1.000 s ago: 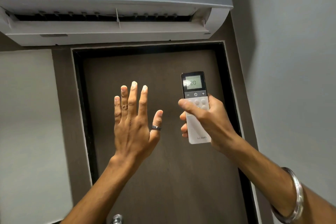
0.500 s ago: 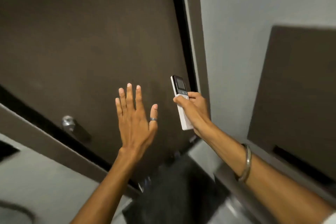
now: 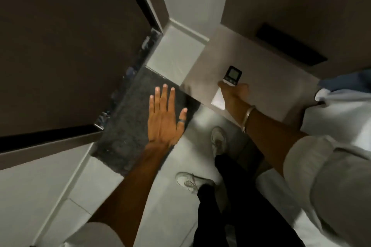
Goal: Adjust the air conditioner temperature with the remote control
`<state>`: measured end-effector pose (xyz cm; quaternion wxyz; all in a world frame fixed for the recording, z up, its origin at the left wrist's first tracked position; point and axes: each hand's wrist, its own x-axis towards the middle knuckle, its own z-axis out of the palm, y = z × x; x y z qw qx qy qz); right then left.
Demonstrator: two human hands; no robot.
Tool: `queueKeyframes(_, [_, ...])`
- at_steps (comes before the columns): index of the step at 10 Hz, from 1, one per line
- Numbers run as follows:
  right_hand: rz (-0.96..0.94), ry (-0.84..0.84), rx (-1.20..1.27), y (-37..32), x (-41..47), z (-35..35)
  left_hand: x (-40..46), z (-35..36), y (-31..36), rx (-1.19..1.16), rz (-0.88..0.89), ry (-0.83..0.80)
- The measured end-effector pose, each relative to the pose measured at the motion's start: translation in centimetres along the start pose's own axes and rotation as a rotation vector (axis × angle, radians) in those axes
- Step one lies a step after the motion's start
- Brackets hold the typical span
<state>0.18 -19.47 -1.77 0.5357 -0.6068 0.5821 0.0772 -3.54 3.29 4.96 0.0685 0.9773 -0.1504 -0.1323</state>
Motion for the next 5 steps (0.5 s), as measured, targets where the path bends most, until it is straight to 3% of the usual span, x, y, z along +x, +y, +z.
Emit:
queueKeyframes(2, [0.011, 0.090, -0.153, 4.4, 8.9, 6.3, 4.1, 9.4, -0.2, -0.015, -0.070, -0.068])
queueKeyframes(5, [0.037, 0.199, -0.388, 6.1, 10.0, 9.2, 3.3, 11.3, 0.2, -0.070, -0.162, -0.041])
